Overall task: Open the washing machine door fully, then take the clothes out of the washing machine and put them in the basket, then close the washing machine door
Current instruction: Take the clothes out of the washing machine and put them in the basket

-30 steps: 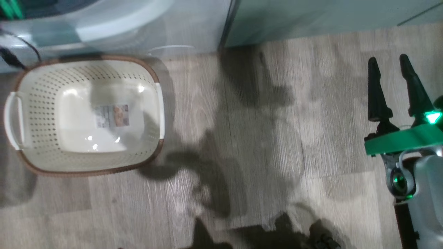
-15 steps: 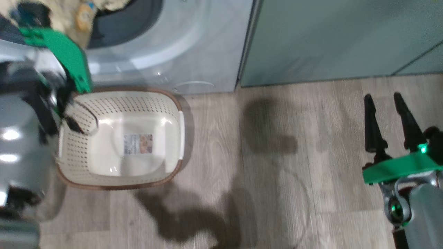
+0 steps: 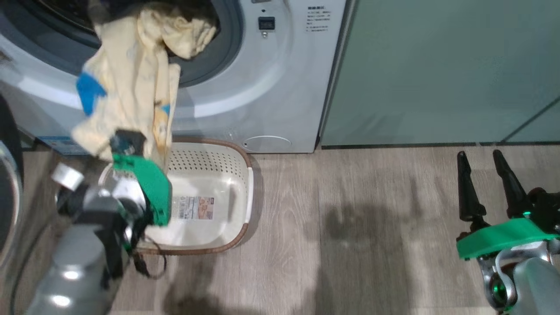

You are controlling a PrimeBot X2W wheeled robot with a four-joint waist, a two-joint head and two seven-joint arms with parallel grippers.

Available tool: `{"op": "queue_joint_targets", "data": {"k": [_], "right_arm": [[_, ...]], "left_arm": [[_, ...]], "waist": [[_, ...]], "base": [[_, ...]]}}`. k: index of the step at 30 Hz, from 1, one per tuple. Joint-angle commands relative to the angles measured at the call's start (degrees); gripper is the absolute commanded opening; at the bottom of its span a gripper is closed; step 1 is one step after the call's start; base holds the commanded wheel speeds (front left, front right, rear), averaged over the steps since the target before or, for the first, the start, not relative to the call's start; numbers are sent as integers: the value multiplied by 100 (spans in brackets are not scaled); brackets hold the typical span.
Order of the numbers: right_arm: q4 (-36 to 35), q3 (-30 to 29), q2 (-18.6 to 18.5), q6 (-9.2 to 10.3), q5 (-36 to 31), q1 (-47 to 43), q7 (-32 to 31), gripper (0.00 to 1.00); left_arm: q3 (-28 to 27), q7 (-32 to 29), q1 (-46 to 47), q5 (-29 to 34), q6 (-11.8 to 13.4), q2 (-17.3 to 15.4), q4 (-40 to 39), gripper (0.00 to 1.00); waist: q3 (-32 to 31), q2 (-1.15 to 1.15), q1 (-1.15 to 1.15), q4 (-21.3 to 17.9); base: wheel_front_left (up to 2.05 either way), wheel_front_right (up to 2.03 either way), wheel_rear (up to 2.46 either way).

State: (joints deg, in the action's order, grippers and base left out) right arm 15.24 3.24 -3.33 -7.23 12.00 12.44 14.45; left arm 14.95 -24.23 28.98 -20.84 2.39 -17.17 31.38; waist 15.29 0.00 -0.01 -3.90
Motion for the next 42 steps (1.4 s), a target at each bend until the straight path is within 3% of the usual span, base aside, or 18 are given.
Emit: {"op": "queue_joint_targets", "data": {"k": [1, 10, 18, 27, 33, 42], "right_arm": [[-159, 105, -84, -25, -23, 48, 55, 100], [-187, 185, -192, -25, -14, 94, 55, 100], [-231, 193, -260, -25, -18, 199, 55, 100], [-283, 221, -283, -25, -15, 395, 55, 100], [-348, 180, -244, -25, -6, 458, 55, 100], [-416, 221, -228, -25, -33, 659, 55, 100]], "left_arm": [[-162, -69, -27, 2, 74, -121, -198, 0], [-134, 74, -354, -132, 268, 180, 492, 0], [-161, 439, -2, -294, 157, 449, 1536, 0], [-187, 611, 614, -522, -188, 695, 3122, 0], [-211, 876, 926, -577, -181, 718, 3778, 0], [-308, 1595, 1359, -662, -113, 577, 4085, 0]], "waist": [[-26, 0, 1, 26], [51, 0, 1, 12], [272, 0, 1, -36], [652, 0, 1, -199], [947, 0, 1, -310], [1398, 0, 1, -452]], "base": [[0, 0, 0], [0, 0, 0], [0, 0, 0], [0, 0, 0], [0, 0, 0], [0, 0, 0]]}}
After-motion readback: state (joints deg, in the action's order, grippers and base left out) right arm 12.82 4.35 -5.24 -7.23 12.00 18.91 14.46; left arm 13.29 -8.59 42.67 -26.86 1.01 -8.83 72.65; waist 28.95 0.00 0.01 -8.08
